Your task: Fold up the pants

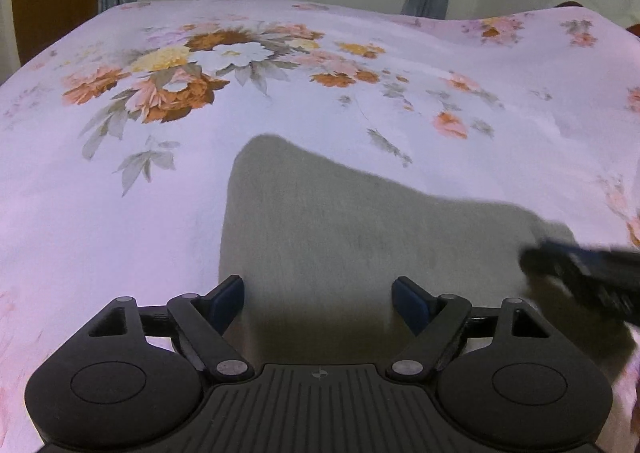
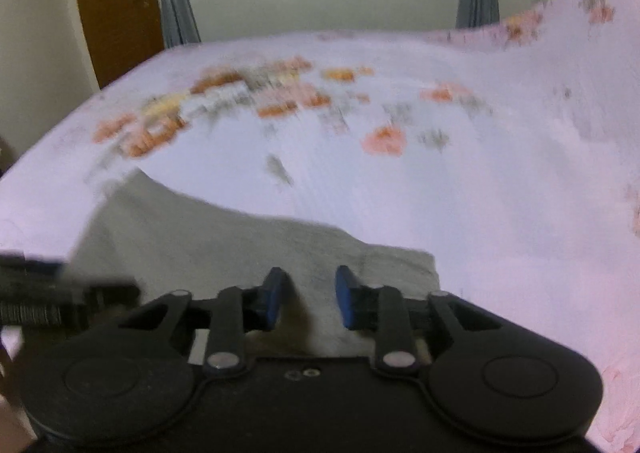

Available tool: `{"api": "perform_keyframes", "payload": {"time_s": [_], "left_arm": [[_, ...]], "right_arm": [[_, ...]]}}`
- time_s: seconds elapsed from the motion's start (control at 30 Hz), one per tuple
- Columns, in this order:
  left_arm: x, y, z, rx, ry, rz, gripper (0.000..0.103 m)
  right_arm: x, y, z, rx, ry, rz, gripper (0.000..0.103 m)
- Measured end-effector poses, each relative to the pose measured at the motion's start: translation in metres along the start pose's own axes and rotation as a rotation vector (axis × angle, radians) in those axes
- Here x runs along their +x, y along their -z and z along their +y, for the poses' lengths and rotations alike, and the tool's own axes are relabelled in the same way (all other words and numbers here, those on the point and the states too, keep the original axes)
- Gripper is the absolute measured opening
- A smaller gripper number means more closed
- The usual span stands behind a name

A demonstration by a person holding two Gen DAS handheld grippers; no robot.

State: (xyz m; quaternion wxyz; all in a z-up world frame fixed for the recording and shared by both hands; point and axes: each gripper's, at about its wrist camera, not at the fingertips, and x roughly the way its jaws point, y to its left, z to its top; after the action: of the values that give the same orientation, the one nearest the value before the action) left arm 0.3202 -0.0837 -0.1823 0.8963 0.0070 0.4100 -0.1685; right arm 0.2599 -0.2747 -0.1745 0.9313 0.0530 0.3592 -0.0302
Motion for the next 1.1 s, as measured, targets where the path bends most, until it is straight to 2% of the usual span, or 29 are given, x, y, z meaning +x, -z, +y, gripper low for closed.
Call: {"api": "perform_keyframes", "payload": {"time_s": [0.2, 0.33, 0.43, 0.6, 0.77, 0.93, 1.0, 1.1], "left_arm": [[0.041, -0.034, -0.002, -0.025, -0.025, 0.041, 0.093], [0.049, -0.035, 0.003, -0.057, -0.038, 0.058, 0.096], [0.034, -0.026, 0.002, -0.060, -0.038, 0.050, 0.096], [-0.001, 0.002, 0.000, -0.042, -0.044, 0.033, 0.096], [-0.031, 0.028, -0.007, -0.012, -0.048, 0.024, 0.096], [-0.051, 0.051, -0.013, 0.015, -0.063, 0.020, 0.096], [-0.055, 0.059, -0.016, 0.028, -0.073, 0.023, 0.096], [-0.062, 0.065, -0.016, 0.019, -0.082, 0.016, 0.096]], "right_arm": [[0.007, 0.006, -0.005, 0.030, -0.015, -0.023, 0.021], [0.007, 0.003, -0.007, 0.057, -0.030, -0.016, 0.022], [-0.008, -0.001, -0.005, 0.073, -0.067, -0.029, 0.032], [-0.039, 0.009, 0.010, 0.033, -0.088, -0.058, 0.033], [-0.061, 0.029, 0.023, -0.008, -0.109, -0.046, 0.033], [-0.068, 0.052, 0.018, -0.019, -0.069, -0.022, 0.034], [-0.064, 0.055, 0.011, 0.008, -0.043, -0.005, 0.034], [-0.074, 0.048, 0.006, 0.086, -0.074, -0.028, 0.035]]}}
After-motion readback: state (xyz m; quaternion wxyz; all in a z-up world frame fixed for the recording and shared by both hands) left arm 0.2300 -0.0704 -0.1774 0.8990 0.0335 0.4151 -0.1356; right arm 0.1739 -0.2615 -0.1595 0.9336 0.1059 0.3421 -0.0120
